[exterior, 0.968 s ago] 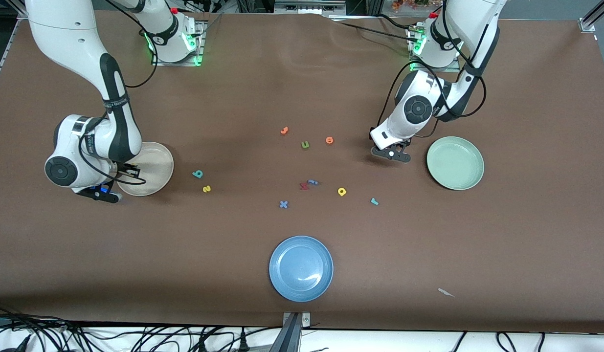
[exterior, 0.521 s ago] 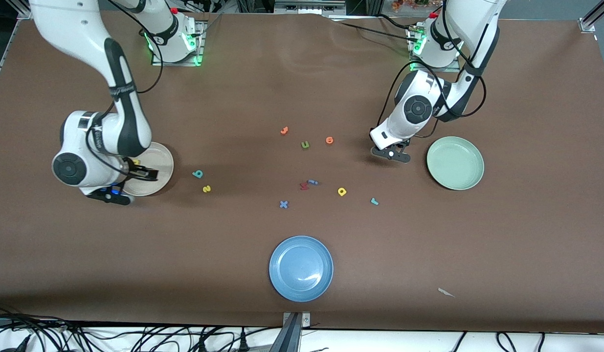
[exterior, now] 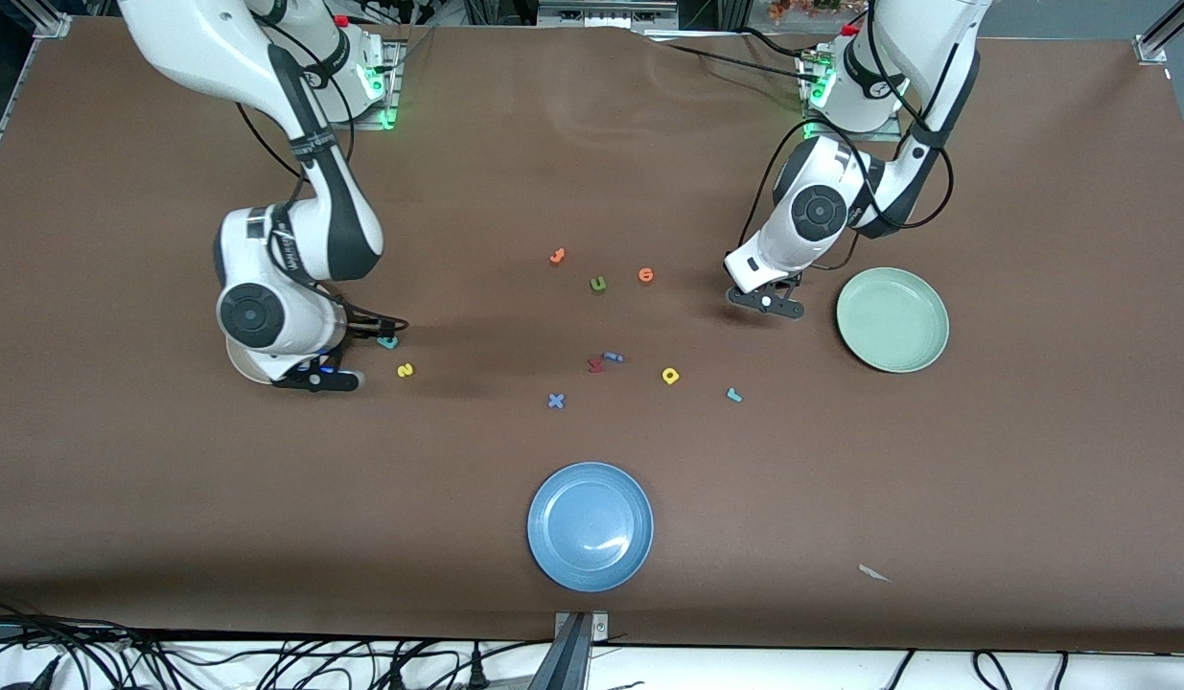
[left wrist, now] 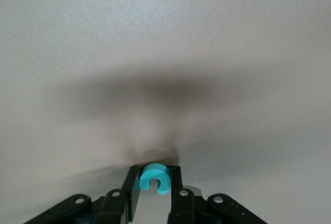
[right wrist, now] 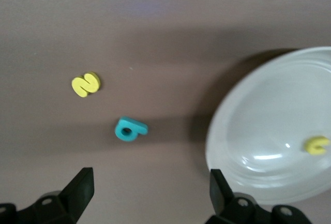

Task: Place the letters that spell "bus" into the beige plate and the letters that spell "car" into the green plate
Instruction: 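Place the teal c on the green plate while the right gripper grasps the teal b, then place the teal b on the cream plate while the left gripper grasps the teal hook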

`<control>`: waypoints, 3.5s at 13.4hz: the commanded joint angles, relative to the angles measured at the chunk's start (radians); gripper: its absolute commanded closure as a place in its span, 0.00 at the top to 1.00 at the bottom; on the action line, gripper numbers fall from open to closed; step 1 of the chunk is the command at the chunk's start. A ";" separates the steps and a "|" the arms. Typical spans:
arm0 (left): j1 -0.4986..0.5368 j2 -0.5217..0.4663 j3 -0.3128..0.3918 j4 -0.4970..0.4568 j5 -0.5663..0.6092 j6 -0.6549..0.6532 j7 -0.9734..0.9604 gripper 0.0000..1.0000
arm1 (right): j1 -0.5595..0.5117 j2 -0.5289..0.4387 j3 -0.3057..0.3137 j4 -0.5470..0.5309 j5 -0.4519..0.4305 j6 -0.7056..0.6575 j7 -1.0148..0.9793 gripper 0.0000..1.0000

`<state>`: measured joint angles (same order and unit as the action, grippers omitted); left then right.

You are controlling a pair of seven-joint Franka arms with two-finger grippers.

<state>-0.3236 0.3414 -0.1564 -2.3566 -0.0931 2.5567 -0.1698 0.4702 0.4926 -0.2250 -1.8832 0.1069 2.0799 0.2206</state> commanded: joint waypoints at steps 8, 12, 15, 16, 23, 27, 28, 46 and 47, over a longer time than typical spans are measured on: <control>0.348 -0.173 0.095 -0.001 0.042 -0.070 0.470 0.13 | -0.015 0.023 0.045 -0.116 0.010 0.236 0.022 0.95; 0.368 -0.163 0.101 -0.003 0.042 -0.070 0.470 0.47 | -0.015 0.026 0.049 -0.119 0.085 0.233 0.056 0.88; 0.357 -0.167 0.098 0.004 0.044 -0.070 0.466 0.49 | -0.015 0.032 0.049 -0.123 0.086 0.238 0.054 0.83; 0.356 -0.167 0.094 0.008 0.043 -0.070 0.464 0.49 | -0.015 0.037 0.049 -0.123 0.086 0.239 0.054 0.83; 0.147 0.054 0.055 0.302 -0.153 -0.063 0.363 0.60 | -0.015 0.040 0.062 -0.126 0.086 0.269 0.025 0.75; 0.028 0.223 0.113 0.508 -0.203 -0.036 0.311 0.59 | -0.018 0.043 0.061 -0.155 0.086 0.310 -0.012 0.70; -0.003 0.250 0.141 0.540 -0.203 -0.033 0.309 0.59 | -0.019 0.044 0.061 -0.160 0.086 0.322 -0.012 0.69; -0.120 0.341 0.195 0.530 -0.195 0.060 0.245 0.63 | -0.019 -0.032 -0.043 -0.033 0.076 0.014 0.045 0.22; -0.120 0.341 0.195 0.527 -0.194 0.059 0.246 0.63 | -0.019 -0.039 -0.084 -0.025 0.070 -0.029 0.031 0.22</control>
<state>-0.4236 0.6825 0.0203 -1.8183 -0.2704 2.6162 0.0809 0.4596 0.4799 -0.2506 -1.9239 0.1816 2.1326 0.2721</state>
